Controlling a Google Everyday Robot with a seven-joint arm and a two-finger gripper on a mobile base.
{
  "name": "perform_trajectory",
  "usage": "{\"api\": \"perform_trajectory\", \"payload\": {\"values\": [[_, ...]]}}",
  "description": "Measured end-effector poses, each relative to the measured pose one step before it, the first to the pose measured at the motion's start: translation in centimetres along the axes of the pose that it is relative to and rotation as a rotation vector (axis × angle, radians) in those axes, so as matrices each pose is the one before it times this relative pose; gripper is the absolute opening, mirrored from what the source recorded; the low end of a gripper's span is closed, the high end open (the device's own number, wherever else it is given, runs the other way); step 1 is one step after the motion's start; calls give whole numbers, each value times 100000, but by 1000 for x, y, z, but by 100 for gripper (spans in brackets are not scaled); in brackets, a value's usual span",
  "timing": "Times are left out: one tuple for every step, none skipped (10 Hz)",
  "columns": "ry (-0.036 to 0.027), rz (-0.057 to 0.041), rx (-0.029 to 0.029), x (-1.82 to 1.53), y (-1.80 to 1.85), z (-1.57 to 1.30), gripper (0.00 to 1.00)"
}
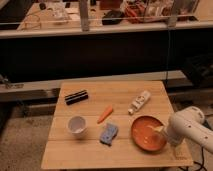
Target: Drag the ceramic bowl in a circle
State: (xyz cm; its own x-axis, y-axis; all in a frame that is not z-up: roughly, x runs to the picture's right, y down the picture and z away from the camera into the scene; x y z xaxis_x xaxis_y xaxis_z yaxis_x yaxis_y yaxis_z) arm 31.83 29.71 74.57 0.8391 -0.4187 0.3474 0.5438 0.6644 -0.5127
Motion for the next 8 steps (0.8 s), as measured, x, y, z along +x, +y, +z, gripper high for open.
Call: {"api": "perform_trajectory", "payload": {"values": [[-292, 674, 746, 154, 19, 602, 75], [-128, 716, 437, 224, 72, 587, 66], [-366, 828, 342, 105, -78, 600, 53], [46, 390, 103, 69, -156, 286, 45], [-108, 374, -391, -40, -93, 321, 36], [69, 343, -647, -81, -263, 253, 26], [212, 533, -989, -8, -187, 195, 22], [111, -146, -429, -27, -246, 96, 23]]}}
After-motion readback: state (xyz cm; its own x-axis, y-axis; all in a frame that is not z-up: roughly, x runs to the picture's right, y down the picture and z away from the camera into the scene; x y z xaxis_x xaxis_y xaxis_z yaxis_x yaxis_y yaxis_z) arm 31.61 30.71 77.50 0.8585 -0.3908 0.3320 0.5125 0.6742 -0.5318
